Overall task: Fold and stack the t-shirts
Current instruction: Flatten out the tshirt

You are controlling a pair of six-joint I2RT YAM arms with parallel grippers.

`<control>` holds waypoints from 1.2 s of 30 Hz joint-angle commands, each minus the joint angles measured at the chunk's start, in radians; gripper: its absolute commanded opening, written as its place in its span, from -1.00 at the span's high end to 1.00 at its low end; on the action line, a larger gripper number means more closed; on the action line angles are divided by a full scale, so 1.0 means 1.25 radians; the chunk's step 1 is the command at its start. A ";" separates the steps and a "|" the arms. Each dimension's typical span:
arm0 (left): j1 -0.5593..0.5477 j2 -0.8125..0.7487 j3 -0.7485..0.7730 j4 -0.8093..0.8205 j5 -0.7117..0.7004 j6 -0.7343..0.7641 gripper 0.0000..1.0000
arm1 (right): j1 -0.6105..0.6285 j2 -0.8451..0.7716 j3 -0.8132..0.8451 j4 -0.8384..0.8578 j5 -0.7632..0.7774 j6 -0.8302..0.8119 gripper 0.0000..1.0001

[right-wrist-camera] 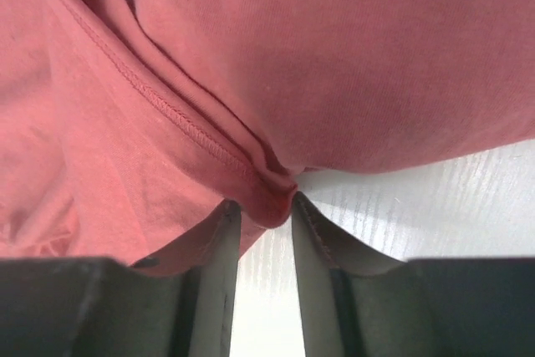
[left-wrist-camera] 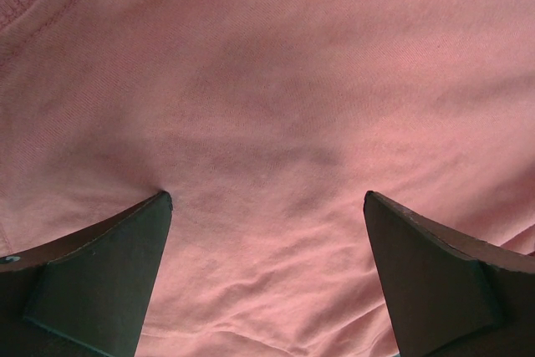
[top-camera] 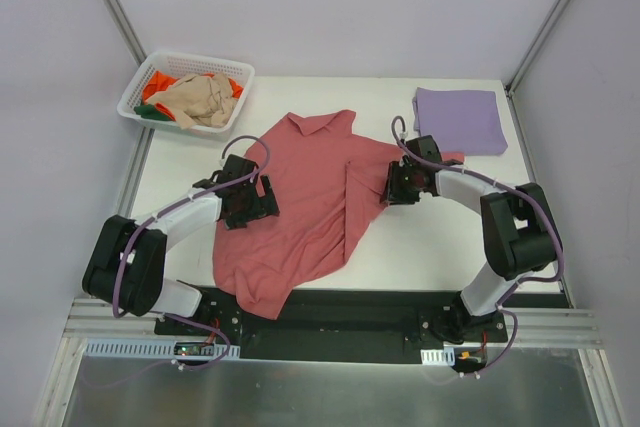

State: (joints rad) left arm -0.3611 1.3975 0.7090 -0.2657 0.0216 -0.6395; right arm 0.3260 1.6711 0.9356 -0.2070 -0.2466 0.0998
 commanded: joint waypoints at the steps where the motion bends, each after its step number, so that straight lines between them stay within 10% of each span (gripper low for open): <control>1: -0.007 0.020 0.003 0.000 -0.012 0.001 -0.98 | -0.006 -0.026 -0.015 0.021 0.019 0.020 0.52; 7: -0.008 0.034 0.013 0.000 -0.054 0.002 -0.98 | -0.034 -0.116 -0.037 -0.126 0.108 0.037 0.99; 18: -0.007 0.120 0.078 -0.001 -0.065 -0.001 -0.98 | -0.199 -0.239 -0.119 -0.437 0.413 0.061 0.99; 36: 0.013 0.449 0.544 -0.010 -0.063 0.119 -0.98 | -0.282 -0.080 0.022 -0.373 0.429 0.066 0.99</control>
State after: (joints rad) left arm -0.3580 1.8927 1.2495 -0.2752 -0.0776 -0.5667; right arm 0.0265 1.5715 0.9260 -0.6716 0.2390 0.1581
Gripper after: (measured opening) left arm 0.990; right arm 0.012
